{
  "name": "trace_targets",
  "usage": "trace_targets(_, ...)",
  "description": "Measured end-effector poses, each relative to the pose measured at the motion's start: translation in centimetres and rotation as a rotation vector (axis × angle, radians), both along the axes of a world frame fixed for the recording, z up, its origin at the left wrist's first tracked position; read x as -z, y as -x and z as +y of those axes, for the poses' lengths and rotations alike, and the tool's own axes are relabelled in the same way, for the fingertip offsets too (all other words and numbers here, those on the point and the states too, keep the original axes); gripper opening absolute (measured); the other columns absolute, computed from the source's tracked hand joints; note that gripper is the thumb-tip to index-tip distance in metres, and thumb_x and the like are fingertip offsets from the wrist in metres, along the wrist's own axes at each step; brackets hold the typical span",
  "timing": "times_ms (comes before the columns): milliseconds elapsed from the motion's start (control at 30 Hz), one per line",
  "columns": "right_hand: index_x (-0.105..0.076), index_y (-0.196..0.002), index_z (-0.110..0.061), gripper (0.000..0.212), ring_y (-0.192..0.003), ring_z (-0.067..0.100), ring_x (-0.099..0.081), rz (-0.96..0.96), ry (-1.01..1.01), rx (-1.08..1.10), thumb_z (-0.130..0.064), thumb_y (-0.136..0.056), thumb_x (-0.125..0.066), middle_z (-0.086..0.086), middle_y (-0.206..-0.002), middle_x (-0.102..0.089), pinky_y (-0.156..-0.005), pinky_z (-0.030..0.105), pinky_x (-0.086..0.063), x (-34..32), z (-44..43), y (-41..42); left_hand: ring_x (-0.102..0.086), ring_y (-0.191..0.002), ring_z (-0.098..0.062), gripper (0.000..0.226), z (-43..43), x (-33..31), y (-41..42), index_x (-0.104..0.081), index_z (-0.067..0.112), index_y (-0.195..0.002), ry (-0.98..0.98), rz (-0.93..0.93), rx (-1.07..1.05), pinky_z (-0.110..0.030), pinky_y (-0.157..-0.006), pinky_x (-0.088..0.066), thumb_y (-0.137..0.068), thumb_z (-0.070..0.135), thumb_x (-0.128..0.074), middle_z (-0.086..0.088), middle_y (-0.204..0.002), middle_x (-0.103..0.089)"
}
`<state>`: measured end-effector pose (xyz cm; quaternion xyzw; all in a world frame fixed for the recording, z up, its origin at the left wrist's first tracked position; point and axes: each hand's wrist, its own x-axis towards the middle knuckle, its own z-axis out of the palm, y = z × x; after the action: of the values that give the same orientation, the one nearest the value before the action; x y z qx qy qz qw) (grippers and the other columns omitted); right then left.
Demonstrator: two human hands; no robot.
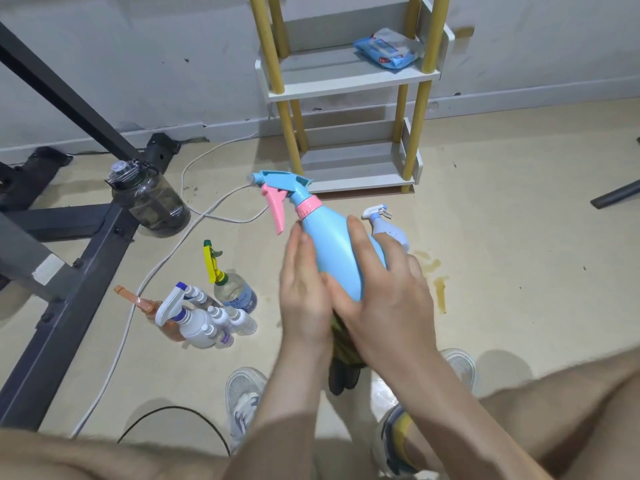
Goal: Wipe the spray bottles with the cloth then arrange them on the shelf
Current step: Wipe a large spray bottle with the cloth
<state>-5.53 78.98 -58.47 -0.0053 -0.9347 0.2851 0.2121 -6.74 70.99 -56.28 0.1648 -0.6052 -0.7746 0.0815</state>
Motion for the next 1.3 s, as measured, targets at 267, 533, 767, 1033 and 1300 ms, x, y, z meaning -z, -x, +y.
trace_targets(267,-0.035,-0.141,-0.056,0.070,-0.110,0.005,-0.055,-0.347,0.585,-0.329,-0.060,-0.076,-0.061,-0.011,-0.123,-0.056,-0.094,0.036,-0.050,-1.9,0.7,0.1,-0.066,-0.073,-0.015,0.019,-2.6,-1.3,3.0,-0.072,0.016,-0.091,0.041,-0.007,-0.014,-0.030,-0.069,-0.054,-0.094,0.032,-0.063,0.000,-0.079,-0.070)
trace_targets(533,-0.057,-0.126,-0.053,0.039,-0.113,0.001,-0.061,-0.476,1.031,-0.130,-0.050,-0.086,-0.059,-0.032,-0.113,-0.064,-0.103,0.040,-0.049,-1.3,0.7,2.1,-0.029,-0.142,0.004,0.041,-0.5,1.9,-0.3,-0.049,0.024,-0.139,0.665,0.325,0.201,-0.031,-0.120,-0.025,-0.099,0.028,-0.041,0.022,-0.145,-0.043)
trace_targets(767,-0.039,-0.141,-0.050,0.055,-0.100,-0.003,-0.048,-0.252,0.589,-0.160,-0.052,-0.090,-0.057,-0.015,-0.114,-0.056,-0.089,0.026,-0.043,-2.4,0.6,0.3,-0.061,-0.115,-0.003,0.044,-1.2,-0.4,2.2,-0.055,0.034,-0.132,0.236,0.084,0.182,-0.032,-0.101,-0.048,-0.091,0.042,-0.044,0.019,-0.122,-0.065)
trace_targets(1033,-0.065,-0.113,-0.029,0.023,-0.074,0.016,-0.067,-0.513,1.300,-0.061,-0.039,-0.094,-0.055,-0.001,-0.098,-0.072,-0.060,0.027,-0.051,-1.2,2.1,2.5,-0.032,-0.136,0.013,0.039,-0.8,0.3,-1.7,-0.051,0.044,-0.127,0.316,0.124,0.400,-0.022,-0.119,-0.025,-0.092,0.026,-0.054,0.027,-0.146,-0.041)
trace_targets(1300,-0.063,-0.116,-0.008,0.033,-0.083,0.027,-0.074,-0.565,1.683,-0.070,-0.033,-0.095,-0.062,0.015,-0.103,-0.074,-0.065,0.034,-0.058,-1.6,0.8,1.3,-0.052,-0.125,0.002,0.027,-1.2,1.9,-0.7,-0.066,0.034,-0.115,0.491,0.285,0.116,-0.021,-0.106,-0.039,-0.098,0.034,-0.044,0.019,-0.126,-0.063)
